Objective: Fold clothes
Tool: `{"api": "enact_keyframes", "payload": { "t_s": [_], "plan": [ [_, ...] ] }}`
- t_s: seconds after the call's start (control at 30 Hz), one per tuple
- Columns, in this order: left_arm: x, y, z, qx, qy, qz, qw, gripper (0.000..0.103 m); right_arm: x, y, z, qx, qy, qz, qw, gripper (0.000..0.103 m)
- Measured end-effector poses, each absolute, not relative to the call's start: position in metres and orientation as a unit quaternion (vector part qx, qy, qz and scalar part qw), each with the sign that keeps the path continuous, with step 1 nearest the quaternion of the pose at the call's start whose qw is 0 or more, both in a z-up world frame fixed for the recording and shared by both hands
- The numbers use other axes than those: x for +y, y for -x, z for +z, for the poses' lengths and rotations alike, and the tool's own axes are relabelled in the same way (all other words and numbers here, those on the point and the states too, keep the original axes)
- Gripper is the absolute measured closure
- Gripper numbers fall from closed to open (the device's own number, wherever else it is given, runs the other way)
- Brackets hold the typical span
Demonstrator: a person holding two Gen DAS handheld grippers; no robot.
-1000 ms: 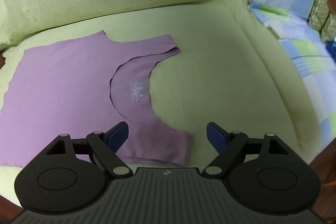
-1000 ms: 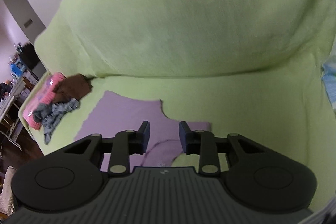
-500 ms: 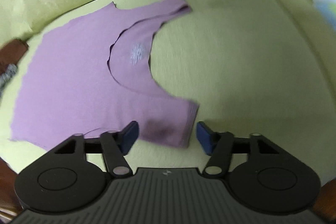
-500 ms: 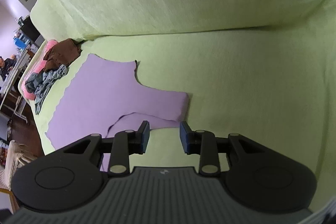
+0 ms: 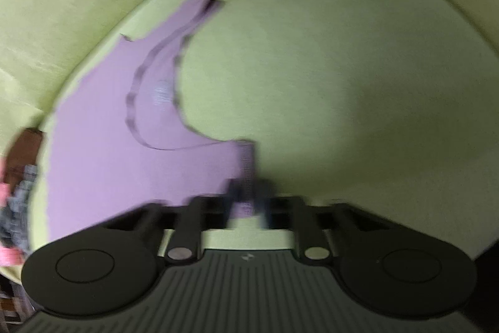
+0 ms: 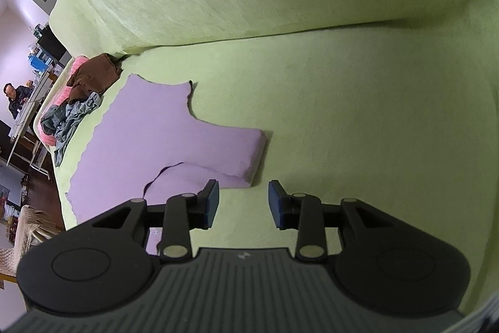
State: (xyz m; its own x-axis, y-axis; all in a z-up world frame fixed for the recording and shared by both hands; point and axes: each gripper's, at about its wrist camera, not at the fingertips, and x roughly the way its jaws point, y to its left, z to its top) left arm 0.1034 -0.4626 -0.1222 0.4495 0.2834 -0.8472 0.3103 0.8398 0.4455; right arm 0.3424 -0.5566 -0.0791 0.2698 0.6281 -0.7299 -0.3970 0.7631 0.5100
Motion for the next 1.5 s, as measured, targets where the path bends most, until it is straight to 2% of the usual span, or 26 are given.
{"api": "enact_keyframes", "payload": {
  "t_s": [0.17,0.47,0.53,0.57,0.6,0.93,1.2,1.5],
  "plan": [
    [-0.45,-0.109,-0.112,0.534,-0.238,-0.012,0.811,0.1,-0.554,-0.35,-0.088,0.514,-0.124,0.328,0.783,0.072],
    [-0.442,-0.112,-0.11,0.539,-0.224,-0.019,0.812,0.1,-0.532,-0.368,-0.116,0.538,-0.168,0.3,0.77,0.072],
    [-0.44,-0.113,-0.11,0.539,-0.222,-0.023,0.812,0.1,-0.531,-0.368,-0.12,0.54,-0.174,0.29,0.771,0.078],
    [-0.439,-0.113,-0.11,0.539,-0.22,-0.025,0.812,0.1,-0.53,-0.368,-0.12,0.54,-0.176,0.288,0.771,0.093],
    [-0.437,-0.113,-0.108,0.541,-0.216,-0.029,0.812,0.1,-0.529,-0.368,-0.121,0.541,-0.173,0.287,0.771,0.1],
    [-0.393,-0.116,-0.067,0.544,-0.152,-0.045,0.824,0.101,-0.504,-0.362,-0.078,0.515,-0.146,0.288,0.794,0.1],
    [-0.283,-0.139,-0.03,0.537,-0.05,0.011,0.842,0.101,-0.412,-0.377,-0.026,0.51,-0.094,0.33,0.788,0.1],
    [-0.129,-0.157,-0.029,0.537,0.015,0.068,0.841,0.101,-0.252,-0.39,-0.023,0.524,-0.048,0.35,0.775,0.1]
  ]
}}
